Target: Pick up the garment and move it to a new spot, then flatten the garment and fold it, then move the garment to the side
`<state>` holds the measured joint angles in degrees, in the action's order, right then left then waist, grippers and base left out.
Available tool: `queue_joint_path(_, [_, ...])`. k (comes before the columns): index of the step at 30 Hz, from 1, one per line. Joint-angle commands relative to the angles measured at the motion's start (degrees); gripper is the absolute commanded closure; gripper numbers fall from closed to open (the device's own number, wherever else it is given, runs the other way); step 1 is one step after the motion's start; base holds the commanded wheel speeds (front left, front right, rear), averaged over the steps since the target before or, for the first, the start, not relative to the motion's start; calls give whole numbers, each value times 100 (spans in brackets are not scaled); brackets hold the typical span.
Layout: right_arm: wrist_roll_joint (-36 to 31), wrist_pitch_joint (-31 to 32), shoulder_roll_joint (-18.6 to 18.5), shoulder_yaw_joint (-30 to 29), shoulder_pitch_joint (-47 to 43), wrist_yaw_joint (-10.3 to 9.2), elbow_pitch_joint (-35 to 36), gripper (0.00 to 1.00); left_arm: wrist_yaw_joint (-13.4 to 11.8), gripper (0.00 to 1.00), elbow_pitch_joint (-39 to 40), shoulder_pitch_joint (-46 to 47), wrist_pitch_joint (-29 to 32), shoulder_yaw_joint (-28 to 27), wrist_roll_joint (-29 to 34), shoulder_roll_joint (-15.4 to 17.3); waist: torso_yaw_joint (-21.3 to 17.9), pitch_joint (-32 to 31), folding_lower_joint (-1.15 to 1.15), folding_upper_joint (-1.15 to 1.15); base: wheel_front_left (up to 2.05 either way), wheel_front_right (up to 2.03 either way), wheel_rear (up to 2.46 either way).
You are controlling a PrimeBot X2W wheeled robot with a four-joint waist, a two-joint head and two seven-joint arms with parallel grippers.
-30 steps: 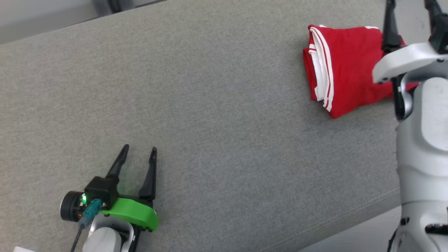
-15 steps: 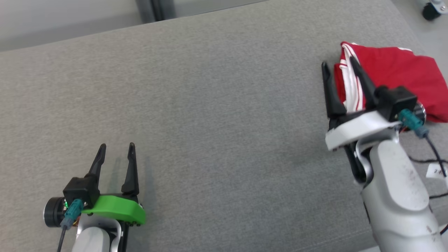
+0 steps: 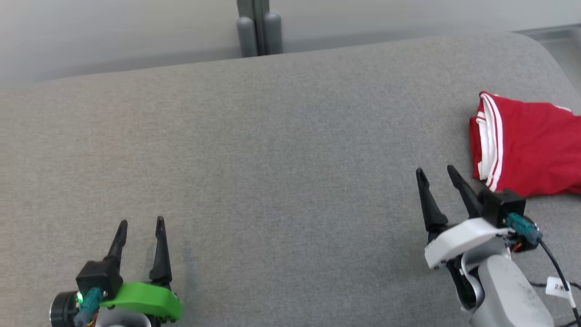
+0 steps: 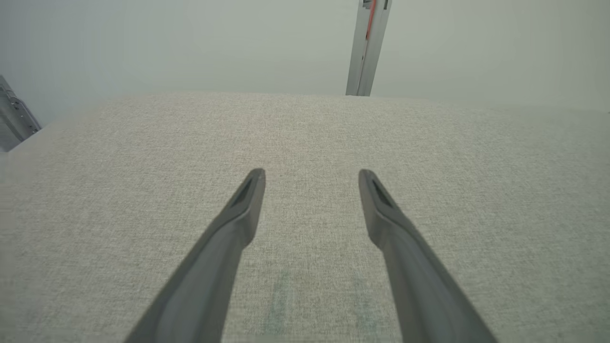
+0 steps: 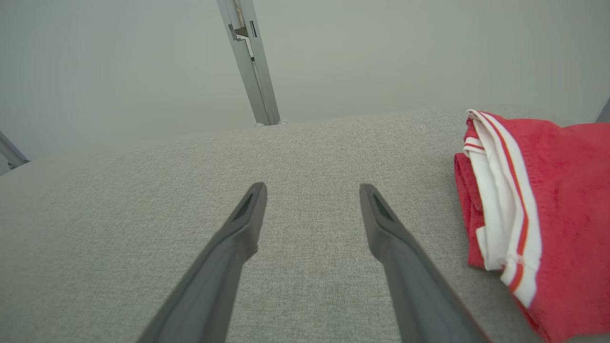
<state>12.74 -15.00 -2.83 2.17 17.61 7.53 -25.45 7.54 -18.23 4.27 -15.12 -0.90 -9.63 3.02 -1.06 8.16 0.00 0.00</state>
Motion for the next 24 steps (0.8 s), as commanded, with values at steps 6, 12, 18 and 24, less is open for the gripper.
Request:
queue_joint_path(6, [166,-23,-21,7,-453,-10,-22,0,-13,0,46,-411,0,-31,6,-3,224,-511,0,0,0,0,0])
queue_joint_path(12, [214,-23,-20,72,-767,-10,54,0,-37,0,141,-665,0,-130,-98,-3,196,-733,0,0,0,0,0])
queue_joint_path(18, [332,-23,-20,153,-956,-10,78,0,-33,0,79,-788,0,-102,-280,-3,166,-837,0,0,0,0,0])
queue_joint_path(24, [425,60,33,136,-995,0,-122,100,1,100,-138,-723,52,-103,-399,-42,172,-833,0,0,0,0,0])
